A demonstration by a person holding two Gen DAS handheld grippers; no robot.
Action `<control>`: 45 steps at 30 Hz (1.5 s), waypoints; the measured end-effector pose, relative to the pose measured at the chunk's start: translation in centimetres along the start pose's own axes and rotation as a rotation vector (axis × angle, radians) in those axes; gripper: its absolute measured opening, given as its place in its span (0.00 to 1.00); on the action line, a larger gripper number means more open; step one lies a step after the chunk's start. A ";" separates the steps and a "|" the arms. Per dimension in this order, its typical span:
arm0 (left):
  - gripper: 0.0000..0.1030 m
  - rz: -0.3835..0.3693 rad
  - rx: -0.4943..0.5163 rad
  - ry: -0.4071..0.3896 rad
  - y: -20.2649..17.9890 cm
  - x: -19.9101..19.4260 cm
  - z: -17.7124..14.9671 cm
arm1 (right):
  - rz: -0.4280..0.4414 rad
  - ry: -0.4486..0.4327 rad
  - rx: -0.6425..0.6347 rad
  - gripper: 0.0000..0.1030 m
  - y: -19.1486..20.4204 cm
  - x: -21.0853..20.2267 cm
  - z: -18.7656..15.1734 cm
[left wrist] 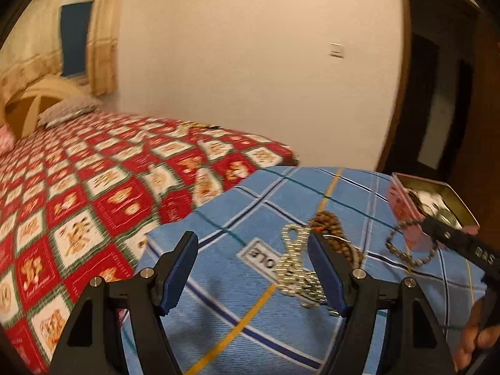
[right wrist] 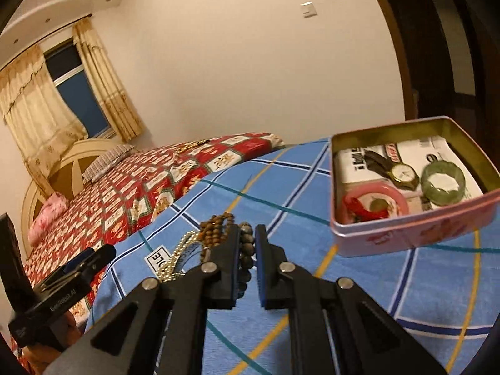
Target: Organize jewelry
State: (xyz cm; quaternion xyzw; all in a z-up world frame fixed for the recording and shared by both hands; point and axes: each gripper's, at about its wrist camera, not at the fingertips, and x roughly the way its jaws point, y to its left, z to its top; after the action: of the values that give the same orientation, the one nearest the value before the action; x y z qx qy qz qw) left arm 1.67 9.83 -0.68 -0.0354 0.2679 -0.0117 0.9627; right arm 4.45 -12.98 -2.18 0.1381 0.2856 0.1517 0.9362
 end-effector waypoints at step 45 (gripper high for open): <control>0.06 -0.516 -0.029 -0.133 -5.8 -2.4 3.6 | 0.018 -0.170 0.048 0.12 -1.8 -3.6 1.7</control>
State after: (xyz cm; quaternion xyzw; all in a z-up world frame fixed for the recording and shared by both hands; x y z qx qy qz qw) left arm 1.46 4.38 4.09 -0.1170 0.1862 -0.2505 0.9428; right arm 2.94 -16.23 0.31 0.1753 0.2072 0.1411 0.9521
